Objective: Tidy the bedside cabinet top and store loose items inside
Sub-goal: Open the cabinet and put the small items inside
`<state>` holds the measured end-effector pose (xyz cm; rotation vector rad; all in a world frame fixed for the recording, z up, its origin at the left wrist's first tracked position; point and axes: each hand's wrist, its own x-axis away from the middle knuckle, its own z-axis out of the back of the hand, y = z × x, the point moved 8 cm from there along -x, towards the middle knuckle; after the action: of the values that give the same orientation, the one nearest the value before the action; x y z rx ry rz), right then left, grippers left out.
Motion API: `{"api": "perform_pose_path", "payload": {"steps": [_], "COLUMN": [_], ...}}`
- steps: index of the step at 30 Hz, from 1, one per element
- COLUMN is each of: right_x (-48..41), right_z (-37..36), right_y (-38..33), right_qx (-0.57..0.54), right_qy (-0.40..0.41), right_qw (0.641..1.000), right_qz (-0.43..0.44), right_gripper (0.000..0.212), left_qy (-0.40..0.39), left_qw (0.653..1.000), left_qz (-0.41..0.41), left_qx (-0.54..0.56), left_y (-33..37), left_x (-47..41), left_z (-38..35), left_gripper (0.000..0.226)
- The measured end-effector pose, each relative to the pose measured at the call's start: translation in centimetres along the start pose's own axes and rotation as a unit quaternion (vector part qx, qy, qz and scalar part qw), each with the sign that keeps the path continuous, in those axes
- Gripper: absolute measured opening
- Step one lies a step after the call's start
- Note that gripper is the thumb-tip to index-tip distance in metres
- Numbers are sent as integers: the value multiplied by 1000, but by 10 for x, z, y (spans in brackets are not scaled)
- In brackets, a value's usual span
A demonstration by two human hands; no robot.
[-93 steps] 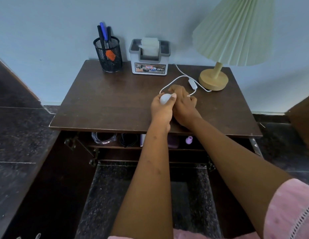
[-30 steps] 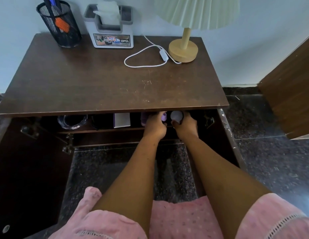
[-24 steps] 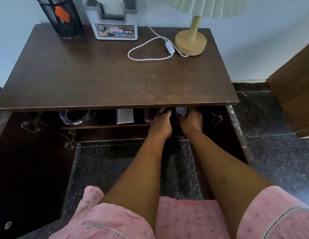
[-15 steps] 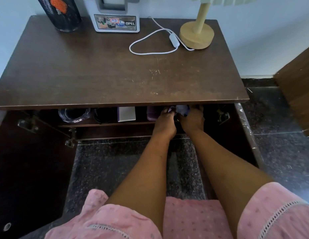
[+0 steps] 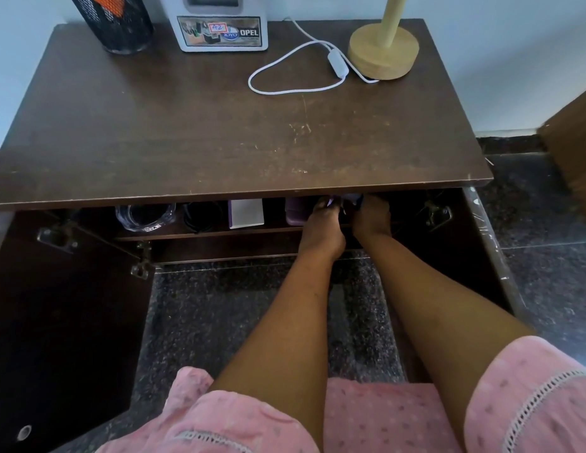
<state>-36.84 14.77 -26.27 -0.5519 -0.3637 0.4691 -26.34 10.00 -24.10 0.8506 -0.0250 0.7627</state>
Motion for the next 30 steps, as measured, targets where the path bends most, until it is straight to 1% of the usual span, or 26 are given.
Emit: {"api": "perform_pose_path", "payload": {"steps": [6, 11, 16, 18, 22, 26, 30], "right_x": [-2, -4, 2, 4, 1, -3, -2], "right_z": [0, -4, -1, -2, -2, -4, -4], "right_y": [-1, 3, 8, 14, 19, 18, 19], "right_qx": [3, -24, -48, -63, -97, -80, -84], "right_qy": [-2, -19, -5, -2, 8, -1, 11], "right_qw": [1000, 999, 998, 997, 995, 997, 996], "right_qz": [15, 17, 40, 38, 19, 25, 23], "right_gripper": [36, 40, 69, 73, 71, 62, 55], "left_qy": [1, -2, 7, 14, 14, 19, 25], "left_qw": [1000, 1000, 999, 998, 998, 997, 997], "left_qz": [2, 12, 16, 15, 9, 1, -1], "left_qx": [17, 24, 46, 56, 67, 77, 75], "left_y": [-1, -2, -4, -4, -4, -5, -6], "left_x": [-3, -3, -1, 0, 1, 0, -2], "left_z": [-1, -2, -1, 0, -2, -4, -4], "left_gripper": [68, 69, 70, 69, 68, 65, 67]}}
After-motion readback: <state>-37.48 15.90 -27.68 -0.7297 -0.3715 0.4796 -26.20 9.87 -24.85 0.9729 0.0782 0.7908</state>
